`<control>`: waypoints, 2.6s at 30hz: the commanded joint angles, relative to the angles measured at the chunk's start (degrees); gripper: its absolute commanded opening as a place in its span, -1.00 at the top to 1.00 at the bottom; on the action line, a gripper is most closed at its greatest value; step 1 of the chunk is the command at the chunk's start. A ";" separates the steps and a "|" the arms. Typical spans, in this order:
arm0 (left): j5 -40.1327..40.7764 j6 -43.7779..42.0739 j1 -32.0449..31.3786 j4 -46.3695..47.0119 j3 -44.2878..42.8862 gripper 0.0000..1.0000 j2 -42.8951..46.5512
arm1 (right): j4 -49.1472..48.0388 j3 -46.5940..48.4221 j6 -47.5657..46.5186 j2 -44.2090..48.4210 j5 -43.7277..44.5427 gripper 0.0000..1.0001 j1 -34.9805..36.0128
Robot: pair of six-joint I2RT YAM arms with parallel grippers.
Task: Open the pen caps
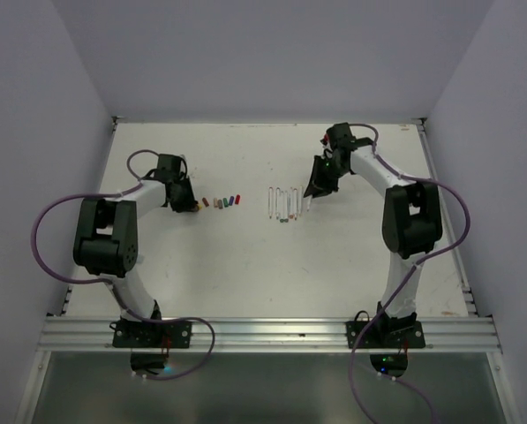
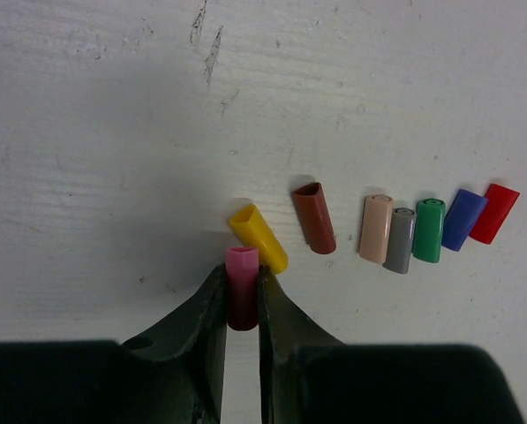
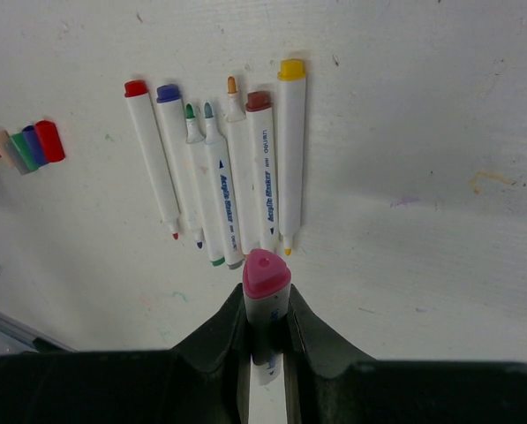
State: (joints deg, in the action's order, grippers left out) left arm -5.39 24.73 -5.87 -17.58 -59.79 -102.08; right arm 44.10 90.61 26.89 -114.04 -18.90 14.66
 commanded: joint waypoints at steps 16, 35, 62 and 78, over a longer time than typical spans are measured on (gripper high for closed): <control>-1.03 1.81 0.42 -1.05 0.20 0.12 0.57 | 0.37 3.43 -3.78 -5.67 2.63 1.00 -0.15; -5.16 3.13 0.42 -3.69 1.43 0.01 11.11 | 0.11 9.50 -4.13 -12.17 4.57 0.34 0.37; -14.03 1.81 -6.70 2.20 3.54 -0.06 17.97 | 6.26 -14.58 10.73 19.38 18.19 -0.02 -29.94; -14.65 0.14 -6.96 0.45 2.84 -0.08 18.59 | 4.68 -24.95 7.12 20.96 22.93 -0.18 -37.68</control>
State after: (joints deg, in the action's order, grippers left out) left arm -19.27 26.41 -12.82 -17.32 -55.44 -85.45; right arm 49.28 66.19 35.51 -95.57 1.02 -22.26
